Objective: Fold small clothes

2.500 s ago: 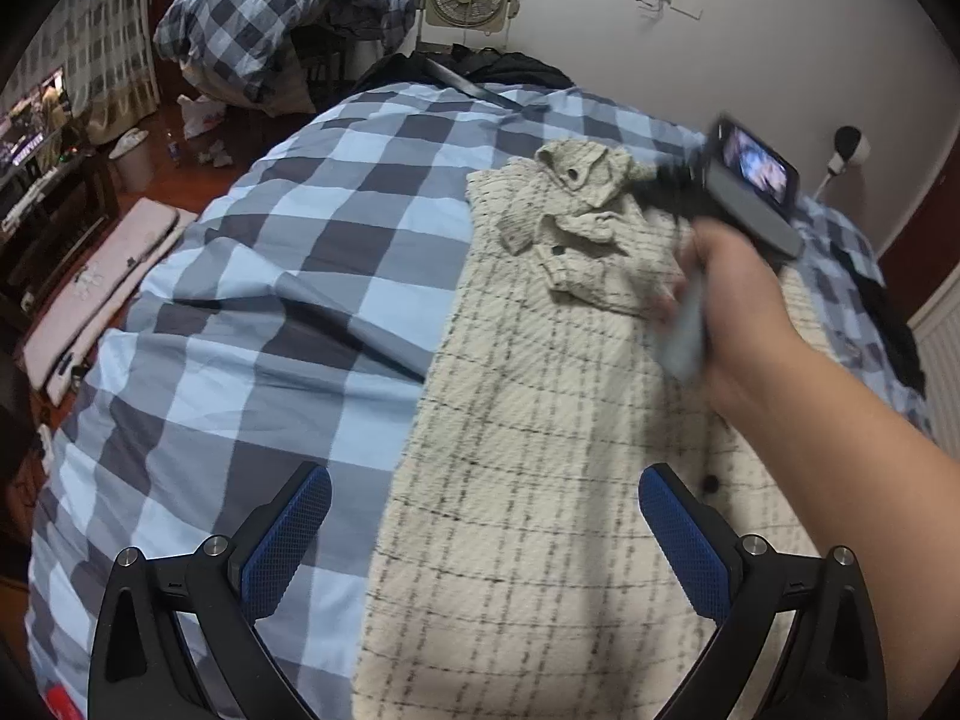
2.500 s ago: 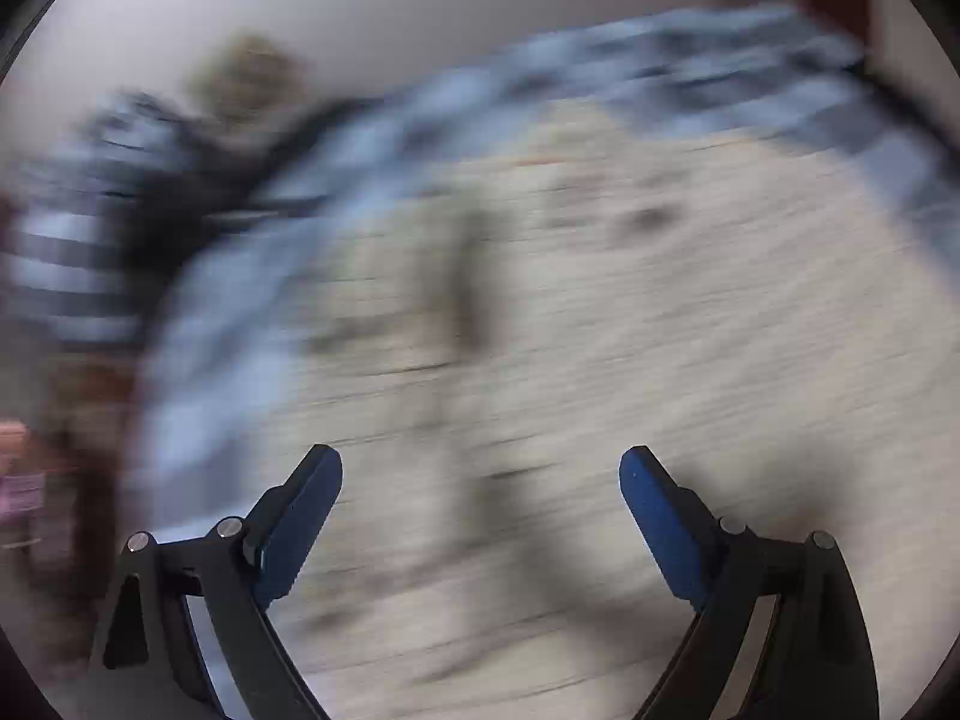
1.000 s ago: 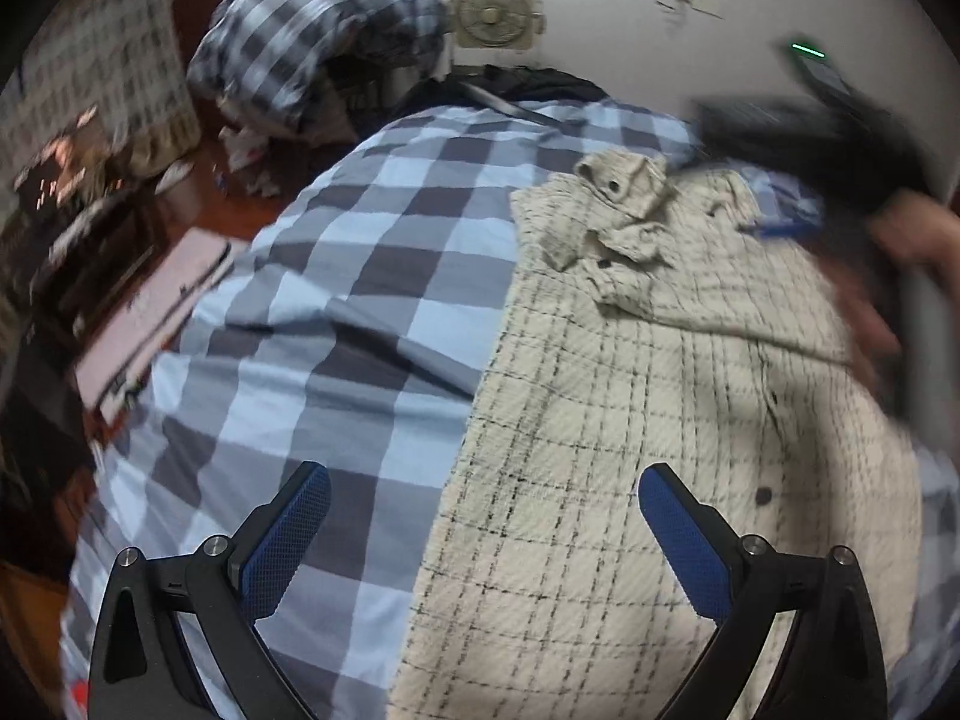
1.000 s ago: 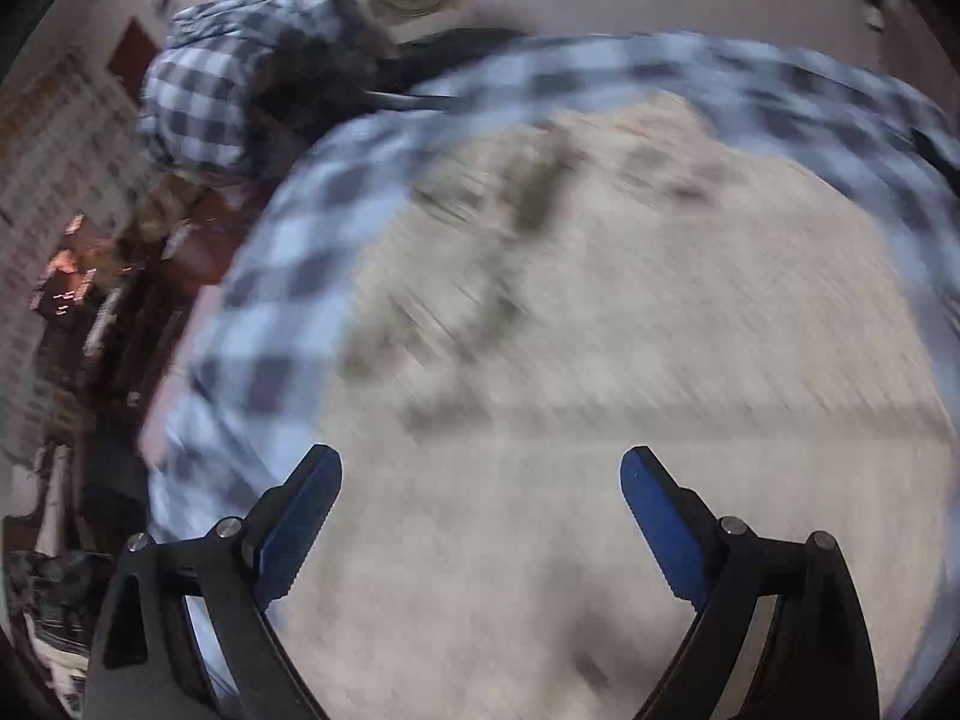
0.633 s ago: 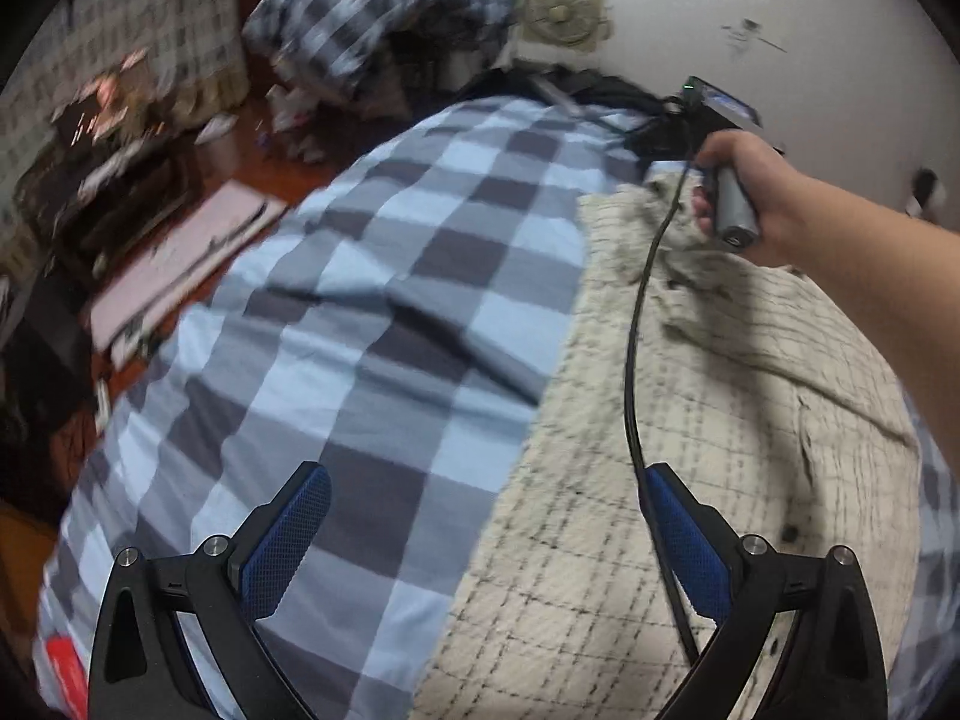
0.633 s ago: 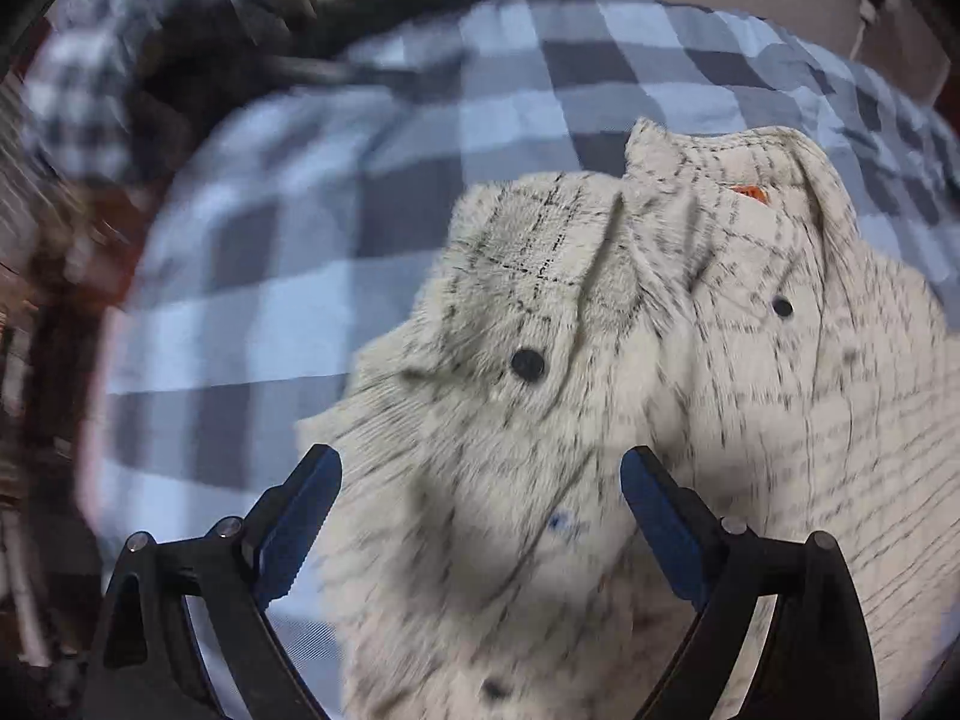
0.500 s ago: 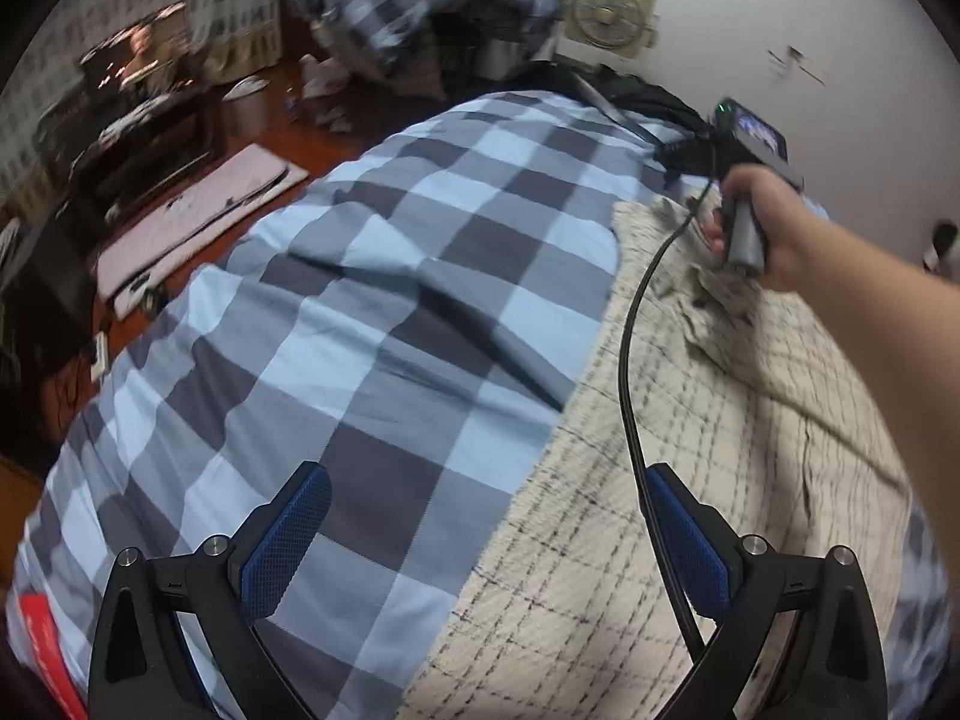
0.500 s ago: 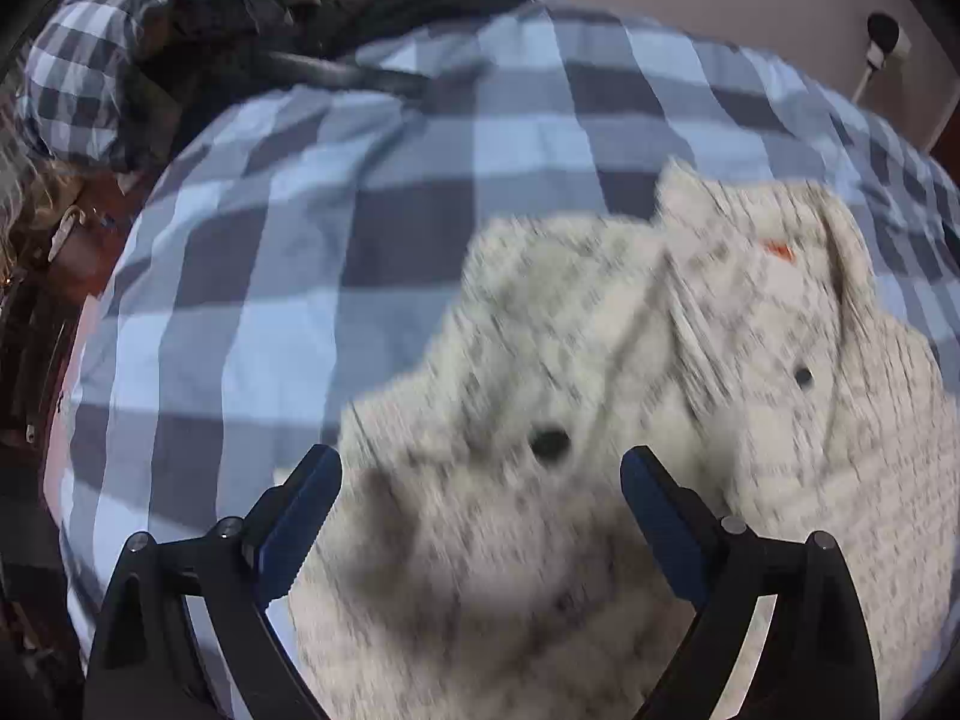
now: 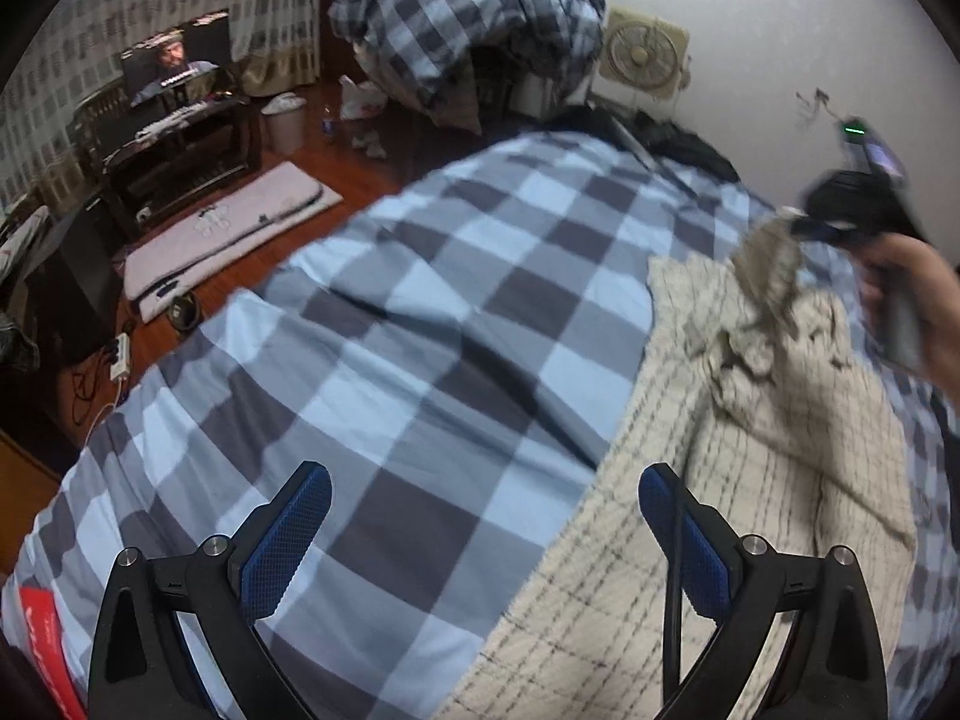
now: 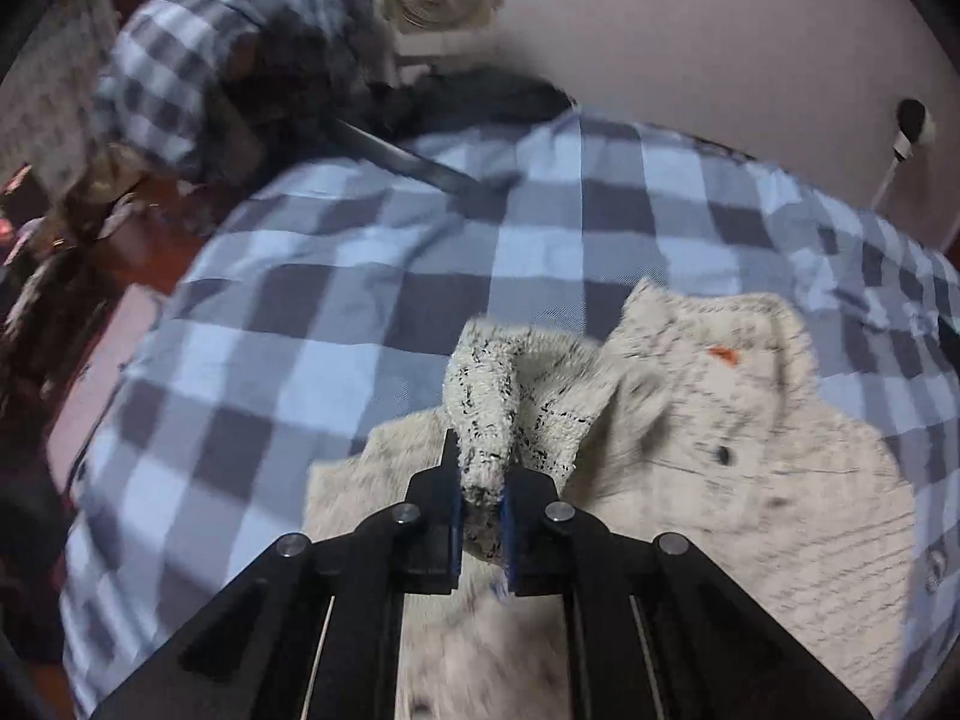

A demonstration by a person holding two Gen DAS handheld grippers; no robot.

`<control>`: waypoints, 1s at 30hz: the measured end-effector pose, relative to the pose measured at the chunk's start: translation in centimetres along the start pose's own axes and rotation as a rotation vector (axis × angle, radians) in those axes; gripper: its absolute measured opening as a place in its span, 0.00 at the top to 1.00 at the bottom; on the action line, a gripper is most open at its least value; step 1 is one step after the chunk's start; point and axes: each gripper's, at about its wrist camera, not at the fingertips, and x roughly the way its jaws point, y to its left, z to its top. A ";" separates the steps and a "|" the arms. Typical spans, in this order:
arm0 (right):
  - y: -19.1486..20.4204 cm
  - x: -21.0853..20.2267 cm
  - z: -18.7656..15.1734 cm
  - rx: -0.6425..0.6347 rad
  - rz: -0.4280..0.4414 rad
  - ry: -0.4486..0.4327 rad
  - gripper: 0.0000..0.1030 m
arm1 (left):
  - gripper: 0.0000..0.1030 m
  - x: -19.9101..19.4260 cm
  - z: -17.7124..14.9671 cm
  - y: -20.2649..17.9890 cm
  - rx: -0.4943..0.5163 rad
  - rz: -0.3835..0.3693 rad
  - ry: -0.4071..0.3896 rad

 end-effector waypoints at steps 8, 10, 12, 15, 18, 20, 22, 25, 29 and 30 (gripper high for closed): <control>1.8 -16.7 -1.8 -0.069 0.217 -0.036 0.94 | 0.00 -7.3 1.9 4.9 -0.139 -0.208 -0.306; 2.6 -19.5 -1.8 -0.078 0.294 -0.025 0.94 | 0.00 -9.4 1.6 7.2 -0.196 -0.507 -0.388; 3.8 -22.0 -2.0 -0.110 0.354 -0.001 0.94 | 0.00 -9.7 1.6 8.0 -0.207 -0.724 -0.353; 6.0 -24.8 -2.7 -0.179 0.349 -0.024 0.94 | 0.00 -8.7 1.7 7.6 -0.187 -0.899 -0.245; 7.1 -27.0 -3.6 -0.272 0.307 -0.057 0.95 | 0.00 -7.1 2.0 7.2 -0.195 -1.077 -0.119; 6.8 -28.3 -4.5 -0.344 0.261 -0.084 0.95 | 0.00 -6.9 2.1 7.1 -0.197 -1.212 -0.081; 5.2 -28.5 -5.2 -0.382 0.205 -0.090 0.95 | 0.00 -7.1 2.4 6.7 -0.162 -1.250 -0.087; 1.7 -28.0 -6.2 -0.388 0.130 -0.087 0.95 | 0.00 -7.0 2.6 5.8 -0.125 -1.333 -0.078; -4.0 -27.0 -7.7 -0.354 0.054 -0.087 0.95 | 0.00 -6.0 2.6 5.1 -0.175 -1.521 0.008; -5.2 -26.6 -8.2 -0.345 0.049 -0.082 0.94 | 0.00 -6.0 2.6 5.0 -0.171 -1.450 -0.012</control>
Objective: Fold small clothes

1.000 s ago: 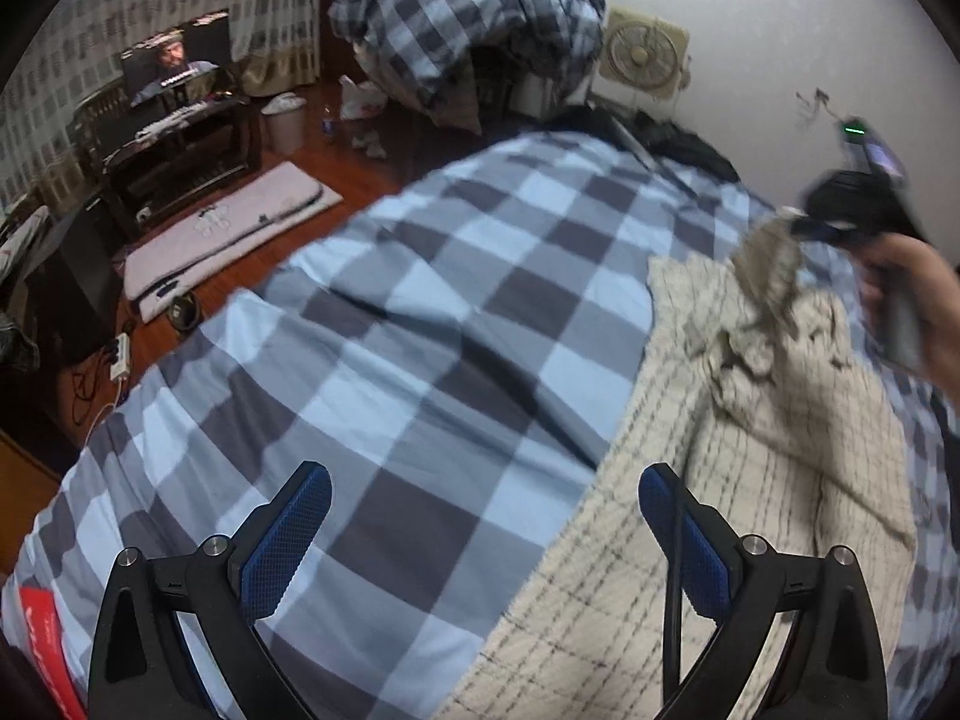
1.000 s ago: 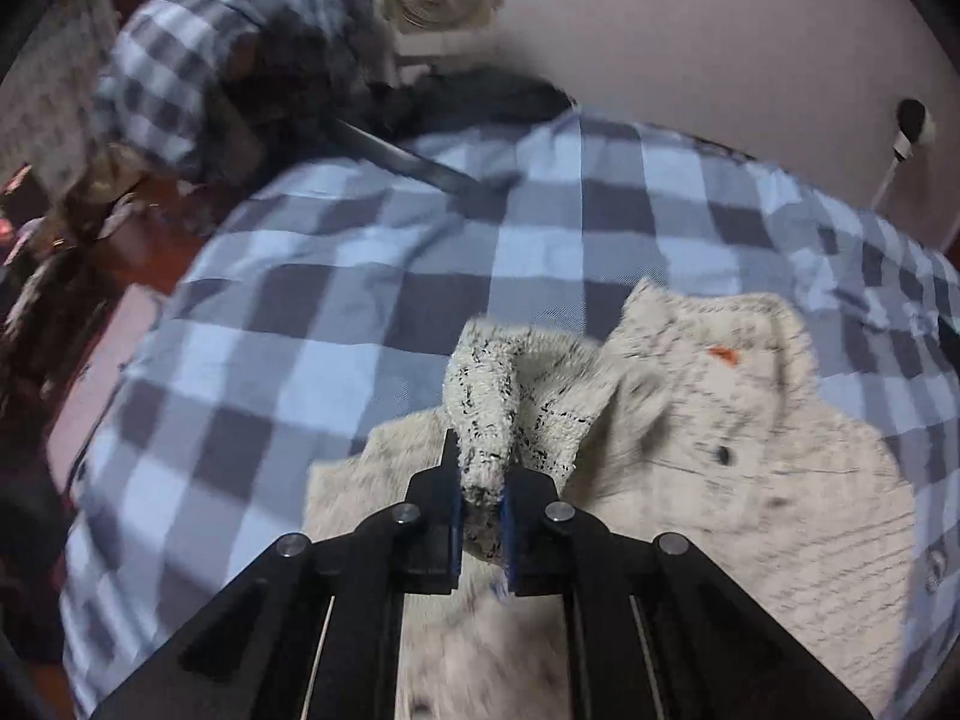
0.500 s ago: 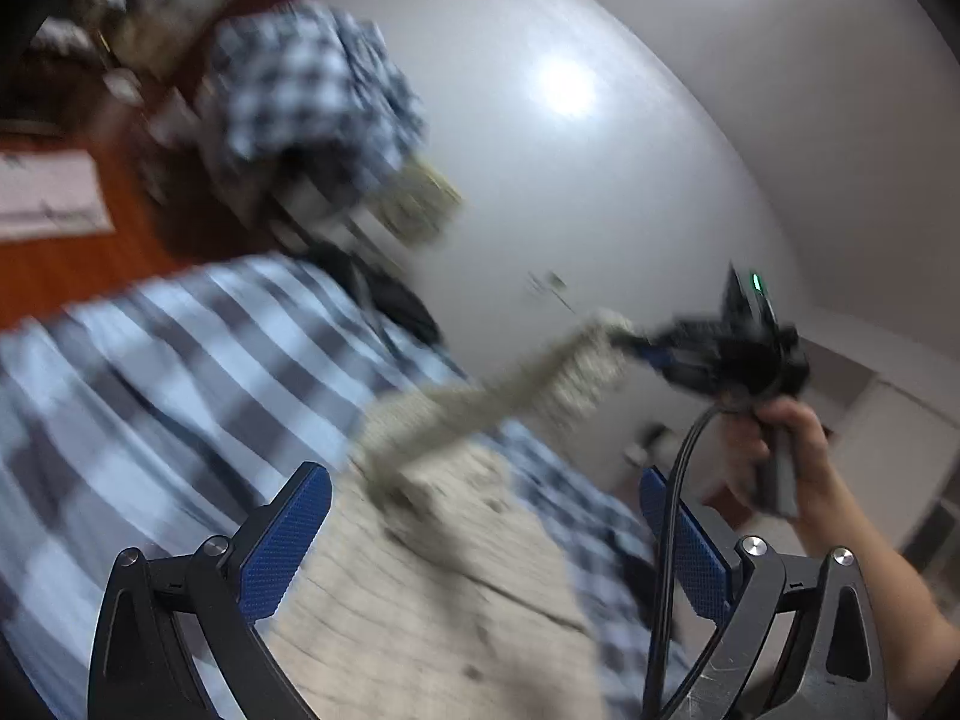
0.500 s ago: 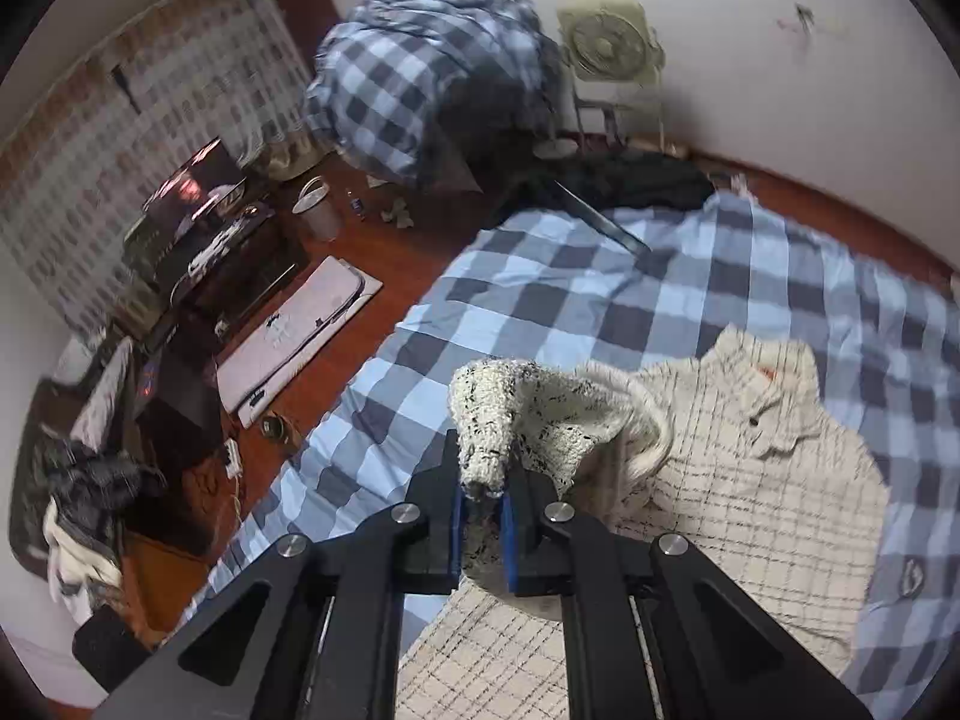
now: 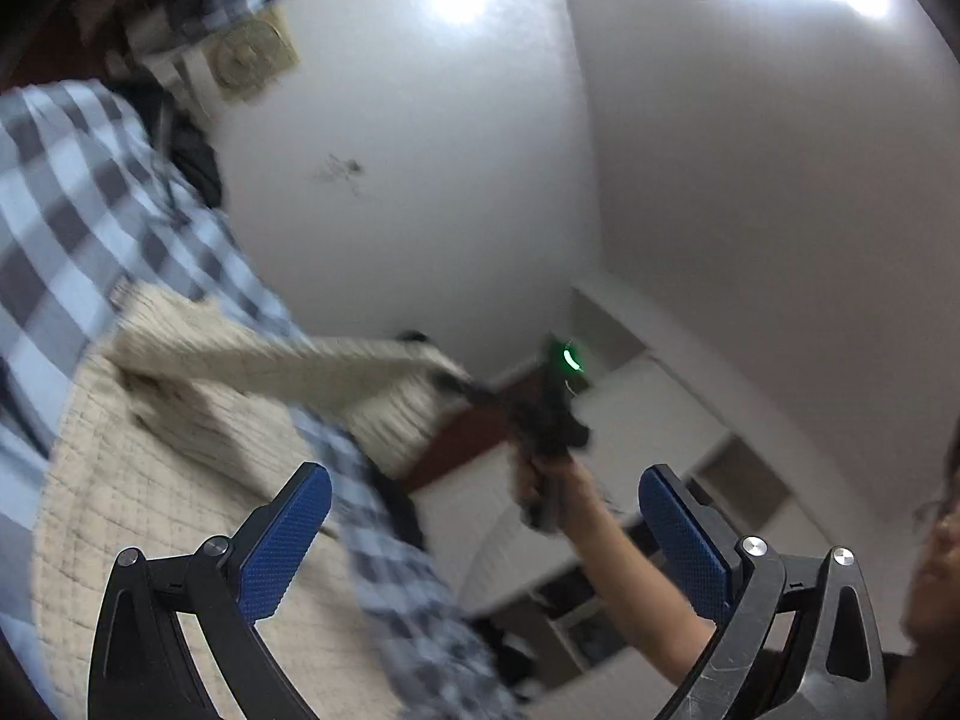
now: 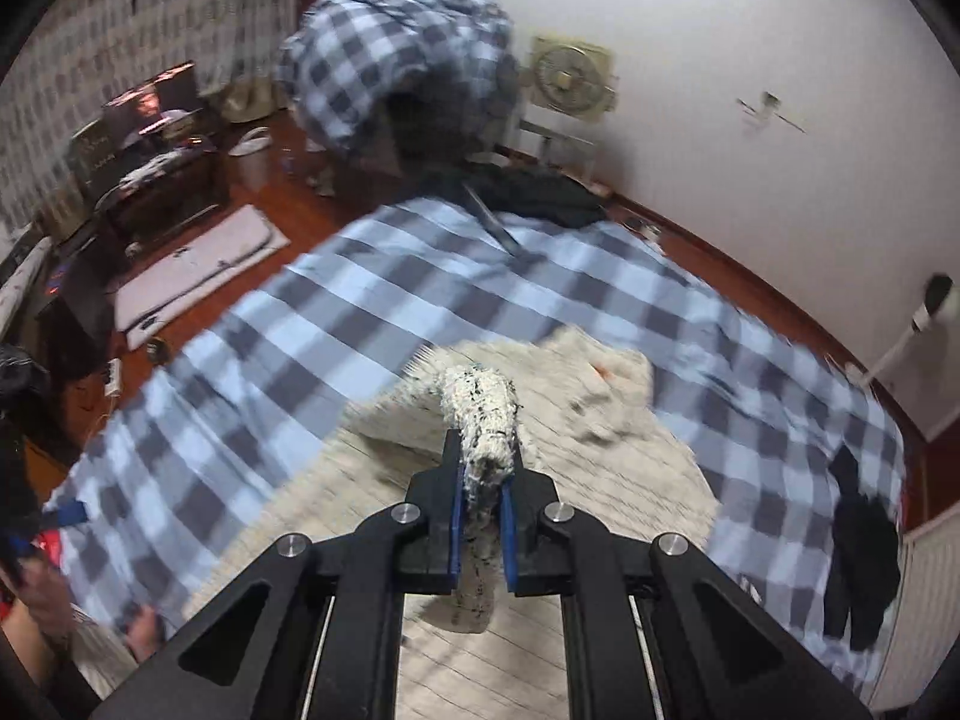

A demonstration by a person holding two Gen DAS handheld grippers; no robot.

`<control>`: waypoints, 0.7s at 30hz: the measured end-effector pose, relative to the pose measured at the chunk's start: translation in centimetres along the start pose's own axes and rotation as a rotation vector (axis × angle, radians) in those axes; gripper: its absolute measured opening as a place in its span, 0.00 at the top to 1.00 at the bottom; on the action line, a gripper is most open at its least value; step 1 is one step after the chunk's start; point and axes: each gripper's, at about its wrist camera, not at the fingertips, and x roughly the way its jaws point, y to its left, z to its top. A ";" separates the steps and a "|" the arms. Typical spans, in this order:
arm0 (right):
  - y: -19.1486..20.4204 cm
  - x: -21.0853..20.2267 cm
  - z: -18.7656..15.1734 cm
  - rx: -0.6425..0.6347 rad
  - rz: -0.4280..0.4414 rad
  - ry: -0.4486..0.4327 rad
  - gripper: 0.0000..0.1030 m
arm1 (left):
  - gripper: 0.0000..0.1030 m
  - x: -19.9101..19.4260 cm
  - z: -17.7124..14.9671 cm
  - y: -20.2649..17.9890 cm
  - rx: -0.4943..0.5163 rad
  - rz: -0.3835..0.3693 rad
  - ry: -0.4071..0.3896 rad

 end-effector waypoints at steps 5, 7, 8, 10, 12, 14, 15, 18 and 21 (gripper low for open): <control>-2.7 1.3 -3.6 -0.022 -0.071 0.029 0.94 | 0.00 4.1 -0.8 1.9 0.211 0.782 0.029; -3.2 1.0 -4.0 -0.036 -0.125 0.023 0.95 | 0.00 6.7 -1.8 4.3 0.293 1.124 0.130; -3.6 0.8 -3.9 -0.048 -0.163 0.009 0.95 | 0.00 7.3 -2.1 5.2 0.316 1.245 0.172; -4.3 -0.2 -3.5 -0.082 -0.229 -0.034 0.95 | 0.00 7.5 -2.7 7.3 0.325 1.424 0.261; -5.2 -1.9 -3.5 -0.137 -0.332 -0.103 0.95 | 0.01 7.7 -2.9 8.5 0.284 1.455 0.314; -6.9 -2.9 -3.7 -0.126 -0.398 -0.144 0.95 | 0.01 7.6 -3.2 9.2 0.220 1.412 0.314; -7.8 -3.1 -4.2 -0.110 -0.404 -0.158 0.95 | 0.00 7.6 -3.1 9.3 0.198 1.390 0.306; -9.6 -2.5 -7.5 -0.079 -0.333 -0.160 0.59 | 0.00 7.5 -3.5 9.0 0.194 1.375 0.306; -12.1 2.2 -13.3 0.035 -0.322 0.081 0.02 | 0.00 8.8 -4.5 8.7 0.232 1.372 0.350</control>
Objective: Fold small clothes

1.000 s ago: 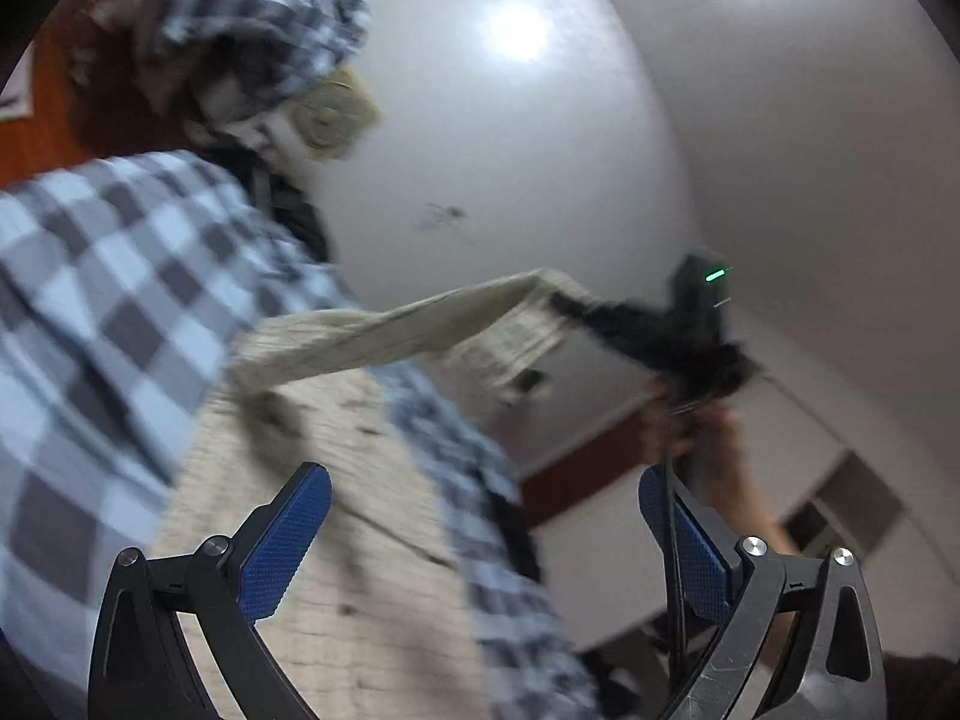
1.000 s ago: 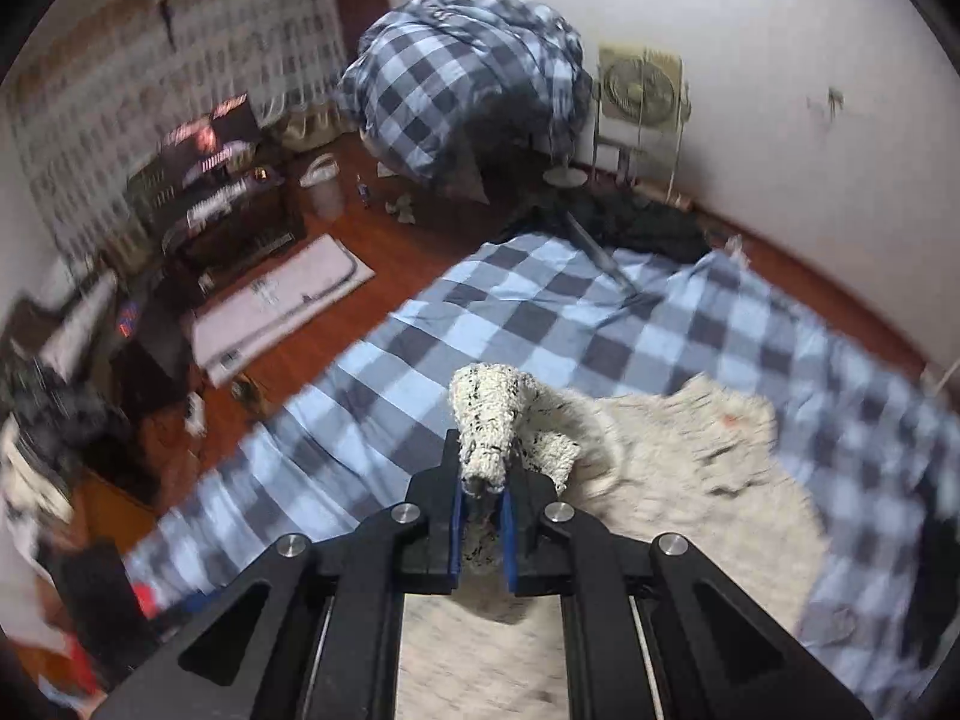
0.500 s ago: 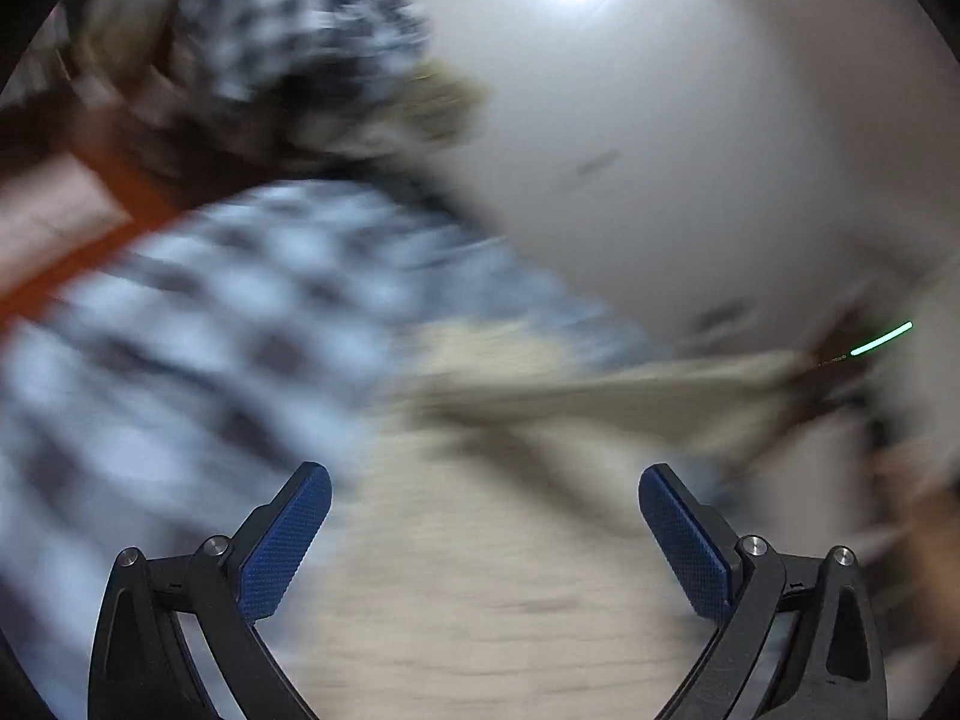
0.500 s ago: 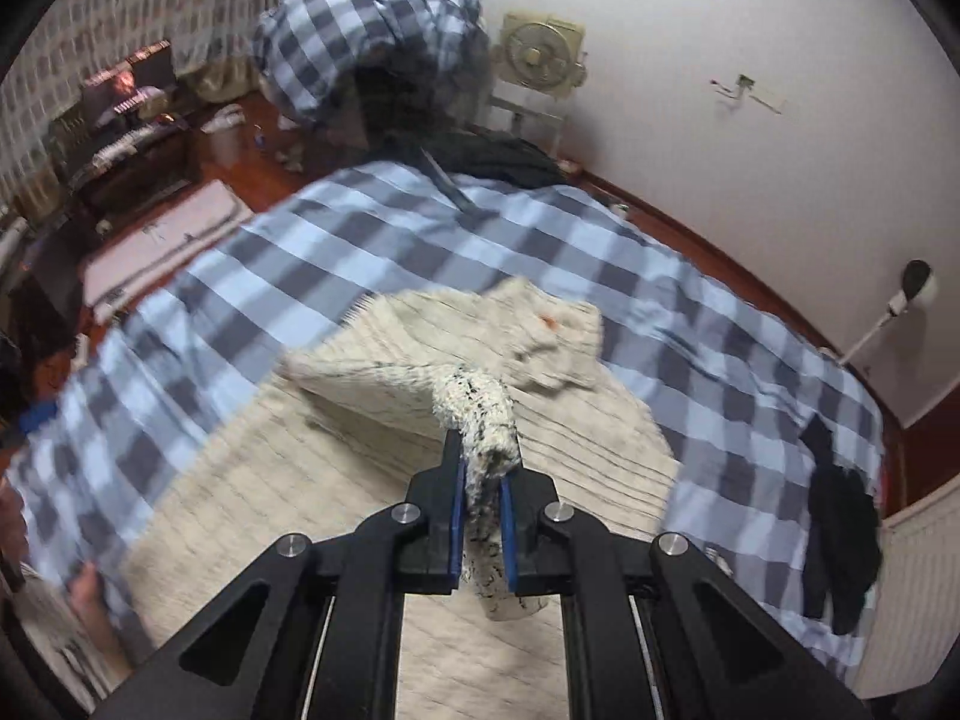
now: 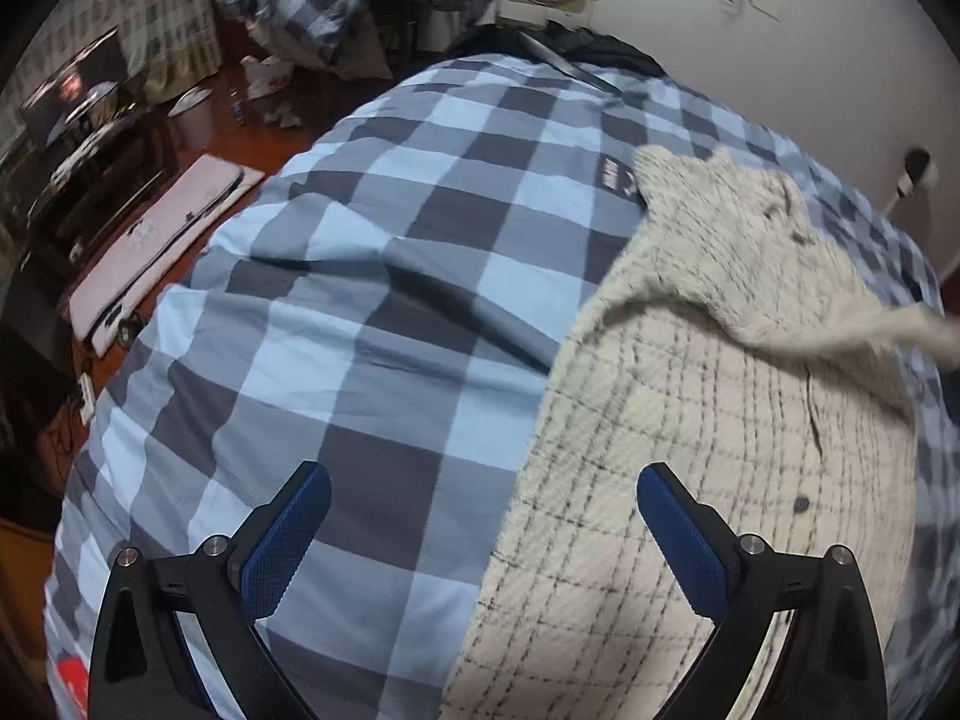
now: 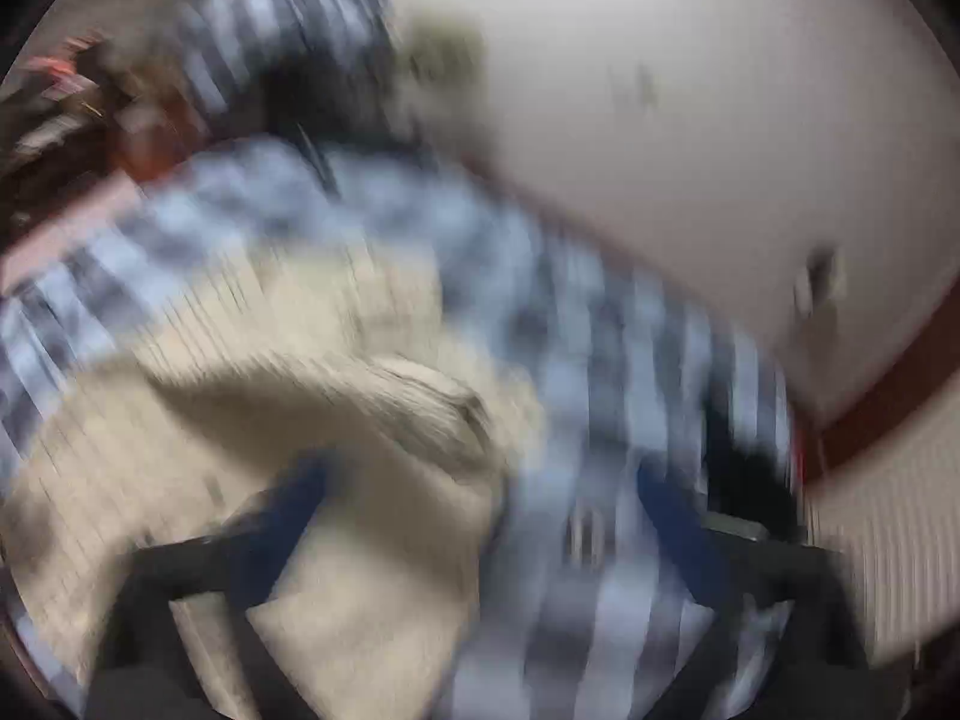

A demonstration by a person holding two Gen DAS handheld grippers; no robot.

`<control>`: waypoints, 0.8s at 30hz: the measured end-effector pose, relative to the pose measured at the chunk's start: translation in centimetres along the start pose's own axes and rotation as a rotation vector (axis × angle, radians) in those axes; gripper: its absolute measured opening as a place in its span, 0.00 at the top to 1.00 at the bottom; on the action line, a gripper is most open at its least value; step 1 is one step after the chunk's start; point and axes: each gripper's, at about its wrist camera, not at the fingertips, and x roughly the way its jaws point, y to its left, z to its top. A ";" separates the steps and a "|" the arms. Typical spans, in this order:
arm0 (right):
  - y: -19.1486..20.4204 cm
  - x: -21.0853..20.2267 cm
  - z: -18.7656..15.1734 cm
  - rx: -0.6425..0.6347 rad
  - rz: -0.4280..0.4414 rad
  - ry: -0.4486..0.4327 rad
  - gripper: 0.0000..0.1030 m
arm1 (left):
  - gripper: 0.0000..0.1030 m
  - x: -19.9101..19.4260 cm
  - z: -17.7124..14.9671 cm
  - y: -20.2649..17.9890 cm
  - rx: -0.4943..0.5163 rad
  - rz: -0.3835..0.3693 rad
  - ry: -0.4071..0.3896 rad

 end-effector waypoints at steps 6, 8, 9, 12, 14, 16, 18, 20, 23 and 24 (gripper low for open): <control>-3.6 8.3 -11.3 0.477 0.155 0.386 0.02 | 0.00 -0.9 0.0 -1.7 0.071 -0.002 -0.033; -3.7 9.8 -13.2 0.723 0.318 0.410 0.02 | 0.00 -0.8 0.0 -2.0 0.076 -0.014 -0.024; -3.5 10.3 -13.7 0.799 0.358 0.405 0.02 | 0.00 -0.7 0.0 -2.0 0.075 -0.019 -0.017; -2.5 12.7 -14.2 1.062 0.499 0.351 0.02 | 0.00 -0.3 -0.3 -2.1 0.081 -0.022 0.002; -1.5 14.0 -13.7 1.162 0.530 0.292 0.02 | 0.00 -0.3 -0.4 -2.0 0.082 -0.010 0.001; -0.4 15.3 -12.4 1.187 0.492 0.267 0.12 | 0.00 -0.3 -0.3 -1.7 0.069 -0.012 -0.003; 0.4 16.3 -11.6 1.165 0.450 0.282 0.31 | 0.00 -0.2 -0.1 -1.5 0.052 -0.020 0.000; 0.9 17.8 -10.6 1.115 0.360 0.331 0.41 | 0.00 -0.1 0.0 -1.3 0.036 -0.032 0.007; 0.9 18.4 -9.4 1.051 0.262 0.366 0.77 | 0.00 0.1 0.0 -1.4 0.030 -0.042 0.014; 0.6 18.2 -9.1 1.046 0.258 0.349 0.85 | 0.00 0.0 0.0 -1.5 0.031 -0.047 0.013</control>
